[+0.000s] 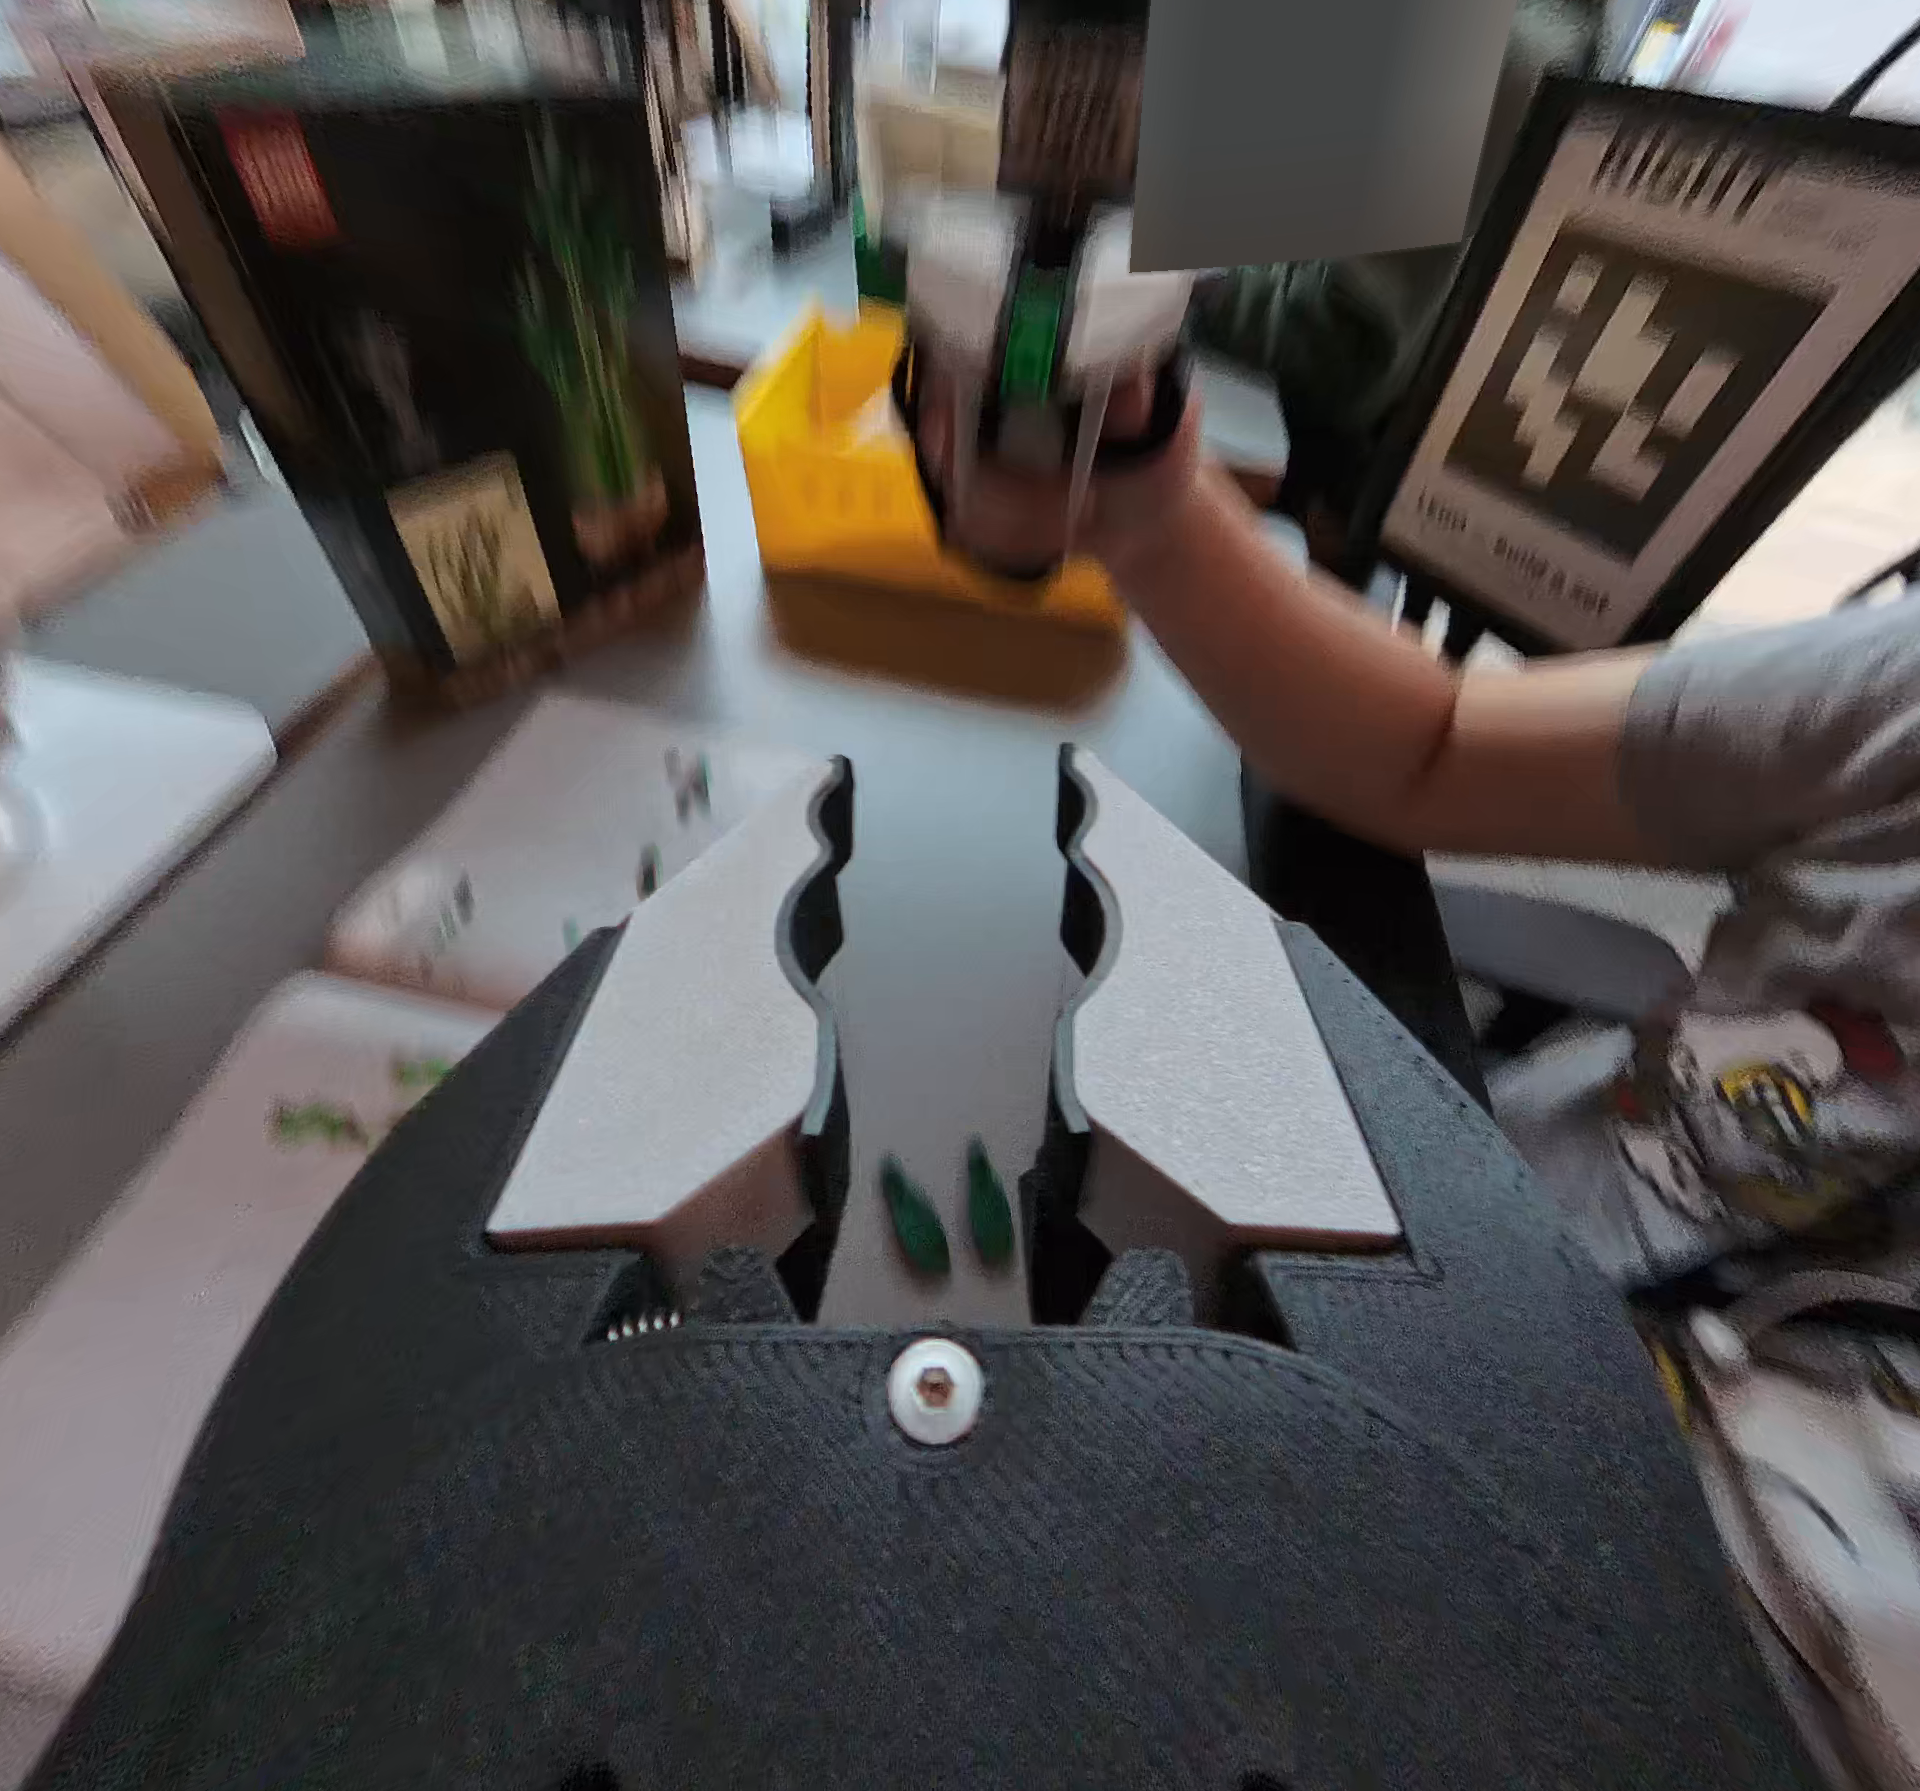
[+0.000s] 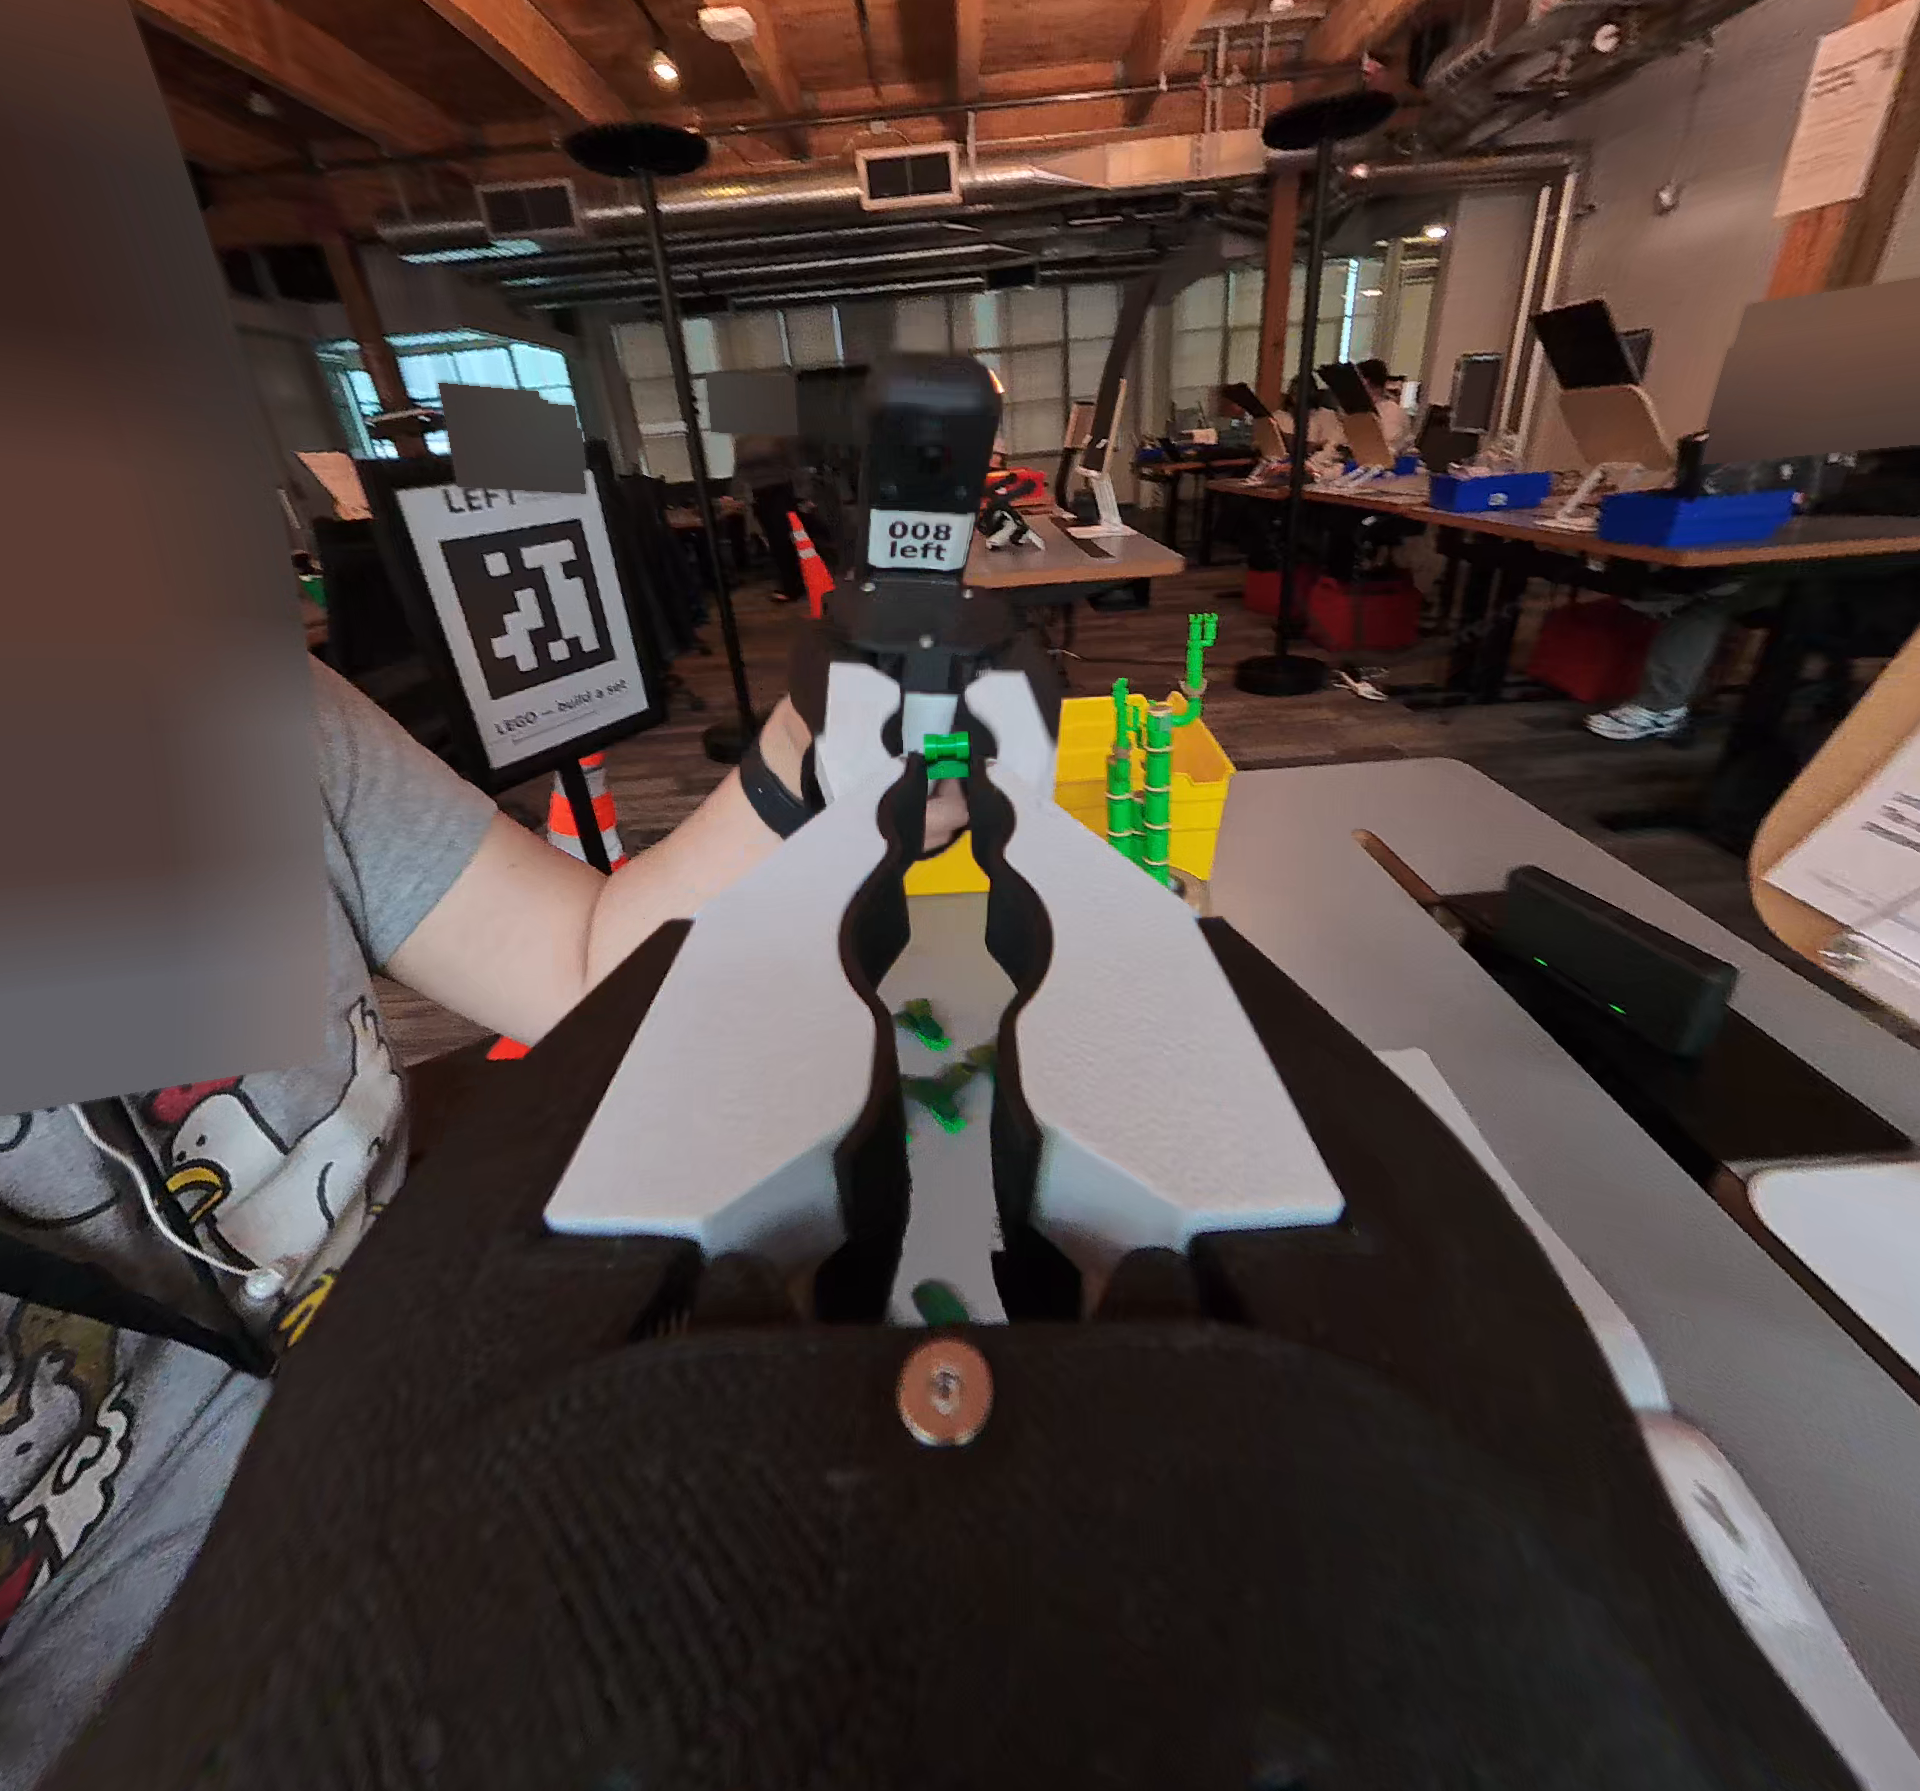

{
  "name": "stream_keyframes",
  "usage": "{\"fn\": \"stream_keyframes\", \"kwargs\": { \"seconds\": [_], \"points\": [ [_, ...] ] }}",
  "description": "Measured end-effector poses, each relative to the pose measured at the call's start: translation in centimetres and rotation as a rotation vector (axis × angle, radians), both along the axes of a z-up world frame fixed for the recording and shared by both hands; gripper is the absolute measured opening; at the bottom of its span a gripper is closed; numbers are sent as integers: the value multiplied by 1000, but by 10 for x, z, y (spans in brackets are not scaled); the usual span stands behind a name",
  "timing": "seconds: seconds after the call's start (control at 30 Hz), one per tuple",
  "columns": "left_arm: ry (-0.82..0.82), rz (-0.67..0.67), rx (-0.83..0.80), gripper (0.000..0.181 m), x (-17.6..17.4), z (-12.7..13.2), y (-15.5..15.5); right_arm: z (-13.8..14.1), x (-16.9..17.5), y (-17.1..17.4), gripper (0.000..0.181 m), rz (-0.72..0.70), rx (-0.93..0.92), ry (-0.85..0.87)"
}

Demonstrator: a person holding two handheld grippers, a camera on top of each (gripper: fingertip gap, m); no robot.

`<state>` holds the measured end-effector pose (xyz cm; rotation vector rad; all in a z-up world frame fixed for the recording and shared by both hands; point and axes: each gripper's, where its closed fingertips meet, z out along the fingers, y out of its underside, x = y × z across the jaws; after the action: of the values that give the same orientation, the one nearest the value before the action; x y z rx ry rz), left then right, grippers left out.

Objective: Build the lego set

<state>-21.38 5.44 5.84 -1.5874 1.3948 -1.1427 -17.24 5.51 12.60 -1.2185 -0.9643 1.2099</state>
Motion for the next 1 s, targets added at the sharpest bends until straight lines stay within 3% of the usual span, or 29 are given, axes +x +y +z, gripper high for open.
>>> {"fn": "stream_keyframes", "kwargs": {
  "seconds": [0.07,0.13,0.37,0.57,1.0],
  "points": [
    [265,18,-35,17,-13,-46,4,4,9,1,5,-18,10,3],
    [449,51,-48,10,-17,-81,10,8,17,-1,5,-23,15,10],
    [999,217,-132,25,-38,-184,30,19,30,-4,5,-94,92,1],
    [1014,170,-183,39,-23,-191,7,21,29,-14,5,-109,160,-59],
    [1209,167,-99,39,-28,-217,-6,35,41,-23,6,-144,217,-42]
  ]
}}
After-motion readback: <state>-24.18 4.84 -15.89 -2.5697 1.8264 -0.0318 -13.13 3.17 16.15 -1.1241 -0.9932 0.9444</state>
